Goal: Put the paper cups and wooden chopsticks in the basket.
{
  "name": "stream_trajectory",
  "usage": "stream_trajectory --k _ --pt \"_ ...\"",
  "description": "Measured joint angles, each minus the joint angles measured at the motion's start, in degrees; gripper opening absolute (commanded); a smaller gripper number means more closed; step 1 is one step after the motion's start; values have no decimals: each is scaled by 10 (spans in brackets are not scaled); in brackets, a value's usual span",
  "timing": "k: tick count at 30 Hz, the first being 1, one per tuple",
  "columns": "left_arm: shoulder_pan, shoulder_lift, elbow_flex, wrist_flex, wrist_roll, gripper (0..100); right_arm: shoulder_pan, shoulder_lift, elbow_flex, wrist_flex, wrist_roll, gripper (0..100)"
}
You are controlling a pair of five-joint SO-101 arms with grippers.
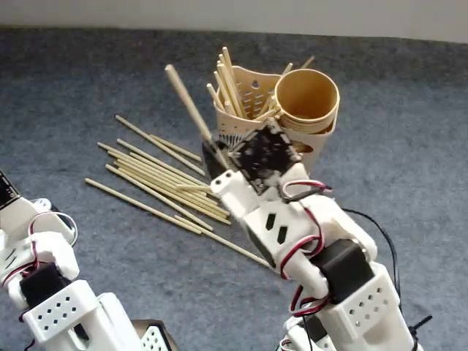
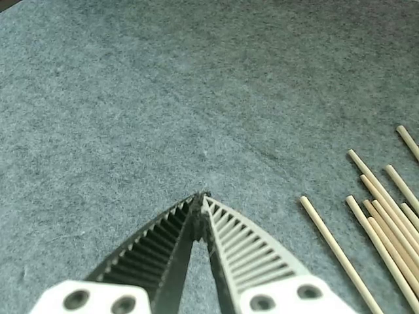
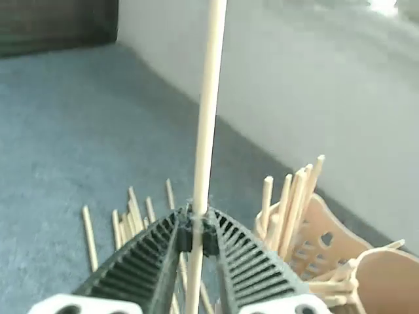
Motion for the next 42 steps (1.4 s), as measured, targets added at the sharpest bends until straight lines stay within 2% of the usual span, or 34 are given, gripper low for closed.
stream_trajectory --k 9,14,24,42 --pt "0 0 0 0 0 11 52 -11 4 -193 0 4" --pt "0 0 0 0 0 11 65 -8 4 -261 0 4" --pt "0 0 0 0 0 11 126 135 4 -416 0 4" --pt "0 0 0 0 0 11 153 258 4 -440 0 16"
